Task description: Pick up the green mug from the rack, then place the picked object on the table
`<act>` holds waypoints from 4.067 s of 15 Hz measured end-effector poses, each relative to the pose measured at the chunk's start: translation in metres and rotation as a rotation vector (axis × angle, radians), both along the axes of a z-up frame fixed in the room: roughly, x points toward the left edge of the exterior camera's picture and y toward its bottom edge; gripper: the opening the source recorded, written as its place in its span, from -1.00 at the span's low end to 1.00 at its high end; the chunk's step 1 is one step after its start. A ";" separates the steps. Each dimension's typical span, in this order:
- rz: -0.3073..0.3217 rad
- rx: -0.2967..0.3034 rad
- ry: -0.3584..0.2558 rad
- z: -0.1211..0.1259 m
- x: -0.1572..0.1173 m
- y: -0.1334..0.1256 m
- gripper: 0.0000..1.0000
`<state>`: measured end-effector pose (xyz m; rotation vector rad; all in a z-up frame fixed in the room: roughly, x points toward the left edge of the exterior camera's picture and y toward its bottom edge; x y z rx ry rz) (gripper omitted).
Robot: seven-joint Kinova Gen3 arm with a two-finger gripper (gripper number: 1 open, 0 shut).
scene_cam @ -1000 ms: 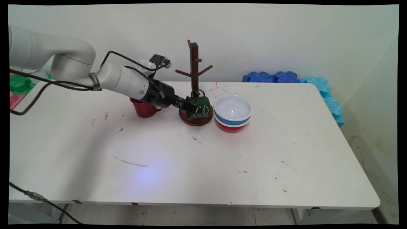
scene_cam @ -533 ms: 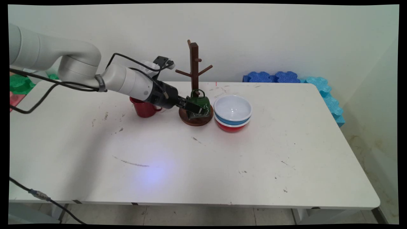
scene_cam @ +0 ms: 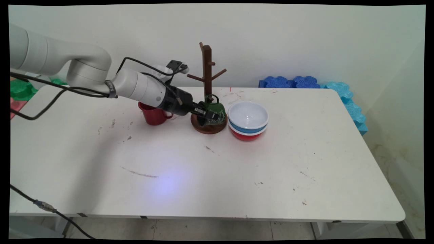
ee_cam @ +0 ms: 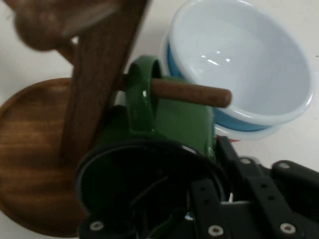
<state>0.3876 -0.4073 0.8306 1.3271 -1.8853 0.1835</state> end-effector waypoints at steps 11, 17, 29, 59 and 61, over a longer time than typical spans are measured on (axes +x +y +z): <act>-0.018 -0.003 0.002 0.003 -0.002 0.006 -1.00; -0.047 -0.013 0.001 0.009 -0.005 0.012 -1.00; -0.113 -0.042 -0.003 0.025 -0.011 0.024 -1.00; -0.385 -0.105 -0.343 0.077 0.050 0.088 -1.00; -0.401 -0.103 -0.371 0.078 0.054 0.091 -1.00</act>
